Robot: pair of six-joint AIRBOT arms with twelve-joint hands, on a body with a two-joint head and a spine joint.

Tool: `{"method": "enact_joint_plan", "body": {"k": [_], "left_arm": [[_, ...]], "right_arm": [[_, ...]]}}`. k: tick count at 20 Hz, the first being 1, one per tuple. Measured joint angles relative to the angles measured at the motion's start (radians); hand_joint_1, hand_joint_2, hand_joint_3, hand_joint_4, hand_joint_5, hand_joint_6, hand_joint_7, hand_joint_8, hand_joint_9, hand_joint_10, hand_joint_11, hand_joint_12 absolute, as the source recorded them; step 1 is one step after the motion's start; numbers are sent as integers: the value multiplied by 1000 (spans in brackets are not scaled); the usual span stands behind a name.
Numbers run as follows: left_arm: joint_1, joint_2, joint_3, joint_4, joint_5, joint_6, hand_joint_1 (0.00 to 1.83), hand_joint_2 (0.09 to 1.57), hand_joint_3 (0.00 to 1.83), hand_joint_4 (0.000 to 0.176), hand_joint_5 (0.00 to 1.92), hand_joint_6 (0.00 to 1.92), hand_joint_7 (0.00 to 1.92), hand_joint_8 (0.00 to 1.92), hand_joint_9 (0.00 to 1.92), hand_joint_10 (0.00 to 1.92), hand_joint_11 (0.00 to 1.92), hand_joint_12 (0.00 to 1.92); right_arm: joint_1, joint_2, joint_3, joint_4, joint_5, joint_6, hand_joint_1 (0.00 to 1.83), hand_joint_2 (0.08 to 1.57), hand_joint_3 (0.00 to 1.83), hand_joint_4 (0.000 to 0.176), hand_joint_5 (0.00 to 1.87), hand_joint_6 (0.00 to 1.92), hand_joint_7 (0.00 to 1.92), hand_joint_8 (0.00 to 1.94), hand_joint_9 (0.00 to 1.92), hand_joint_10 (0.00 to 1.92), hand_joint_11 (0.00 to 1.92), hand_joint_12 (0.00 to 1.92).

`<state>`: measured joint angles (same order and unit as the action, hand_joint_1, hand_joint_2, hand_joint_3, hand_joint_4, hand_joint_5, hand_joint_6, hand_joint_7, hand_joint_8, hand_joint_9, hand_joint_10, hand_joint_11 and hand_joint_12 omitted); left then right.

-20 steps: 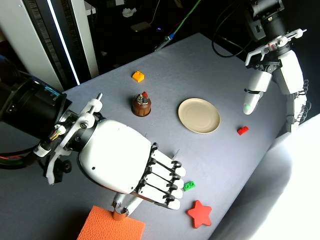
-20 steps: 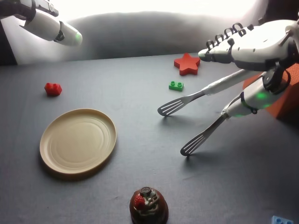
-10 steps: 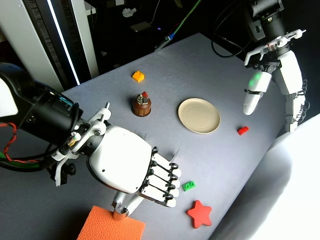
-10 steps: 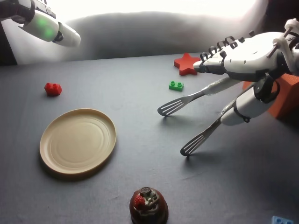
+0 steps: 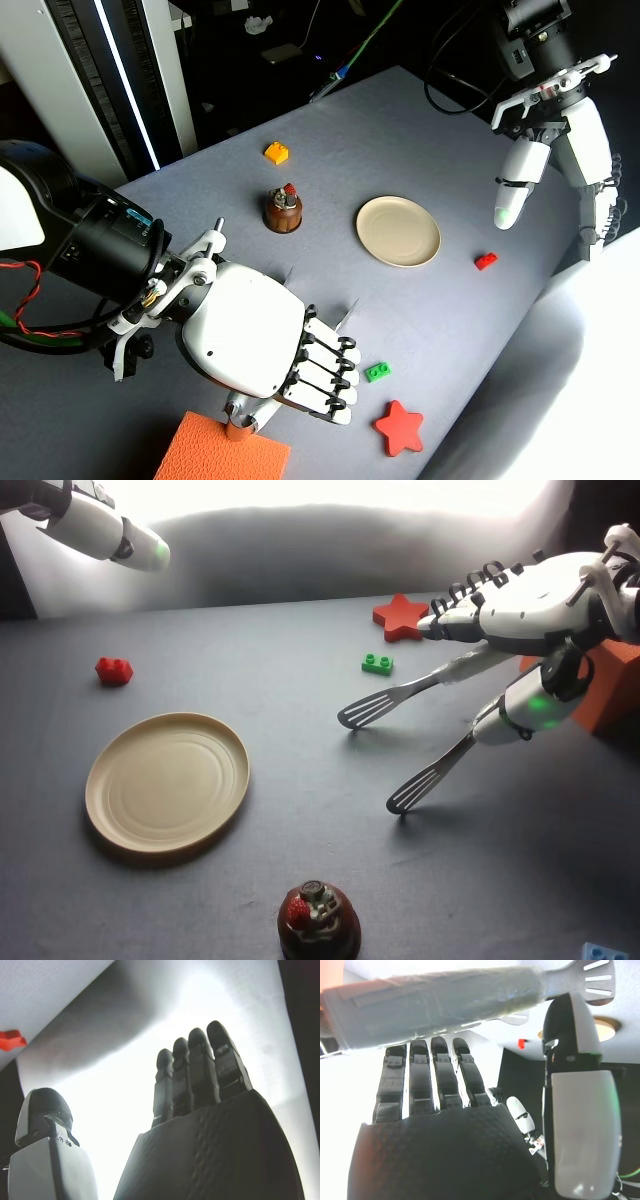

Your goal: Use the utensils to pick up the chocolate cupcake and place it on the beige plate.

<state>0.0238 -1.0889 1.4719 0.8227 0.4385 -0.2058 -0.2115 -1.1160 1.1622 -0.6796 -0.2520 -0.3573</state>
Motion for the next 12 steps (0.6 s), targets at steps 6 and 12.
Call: {"method": "enact_joint_plan", "body": {"k": [6,12], "left_arm": [[0,0,1,11,0,0,508,971,1,0,250,1,226,1,197,4,0,361],[-8,6,-2,32,-4,-1,526,965,0,0,251,2,238,8,205,4,0,415]], "right_arm": [[0,-2,10,26,-27,-8,715,1003,1,0,57,3,30,3,21,4,0,145],[-25,-12,25,28,-10,-56,712,983,0,0,67,6,57,5,54,5,0,225]]}}
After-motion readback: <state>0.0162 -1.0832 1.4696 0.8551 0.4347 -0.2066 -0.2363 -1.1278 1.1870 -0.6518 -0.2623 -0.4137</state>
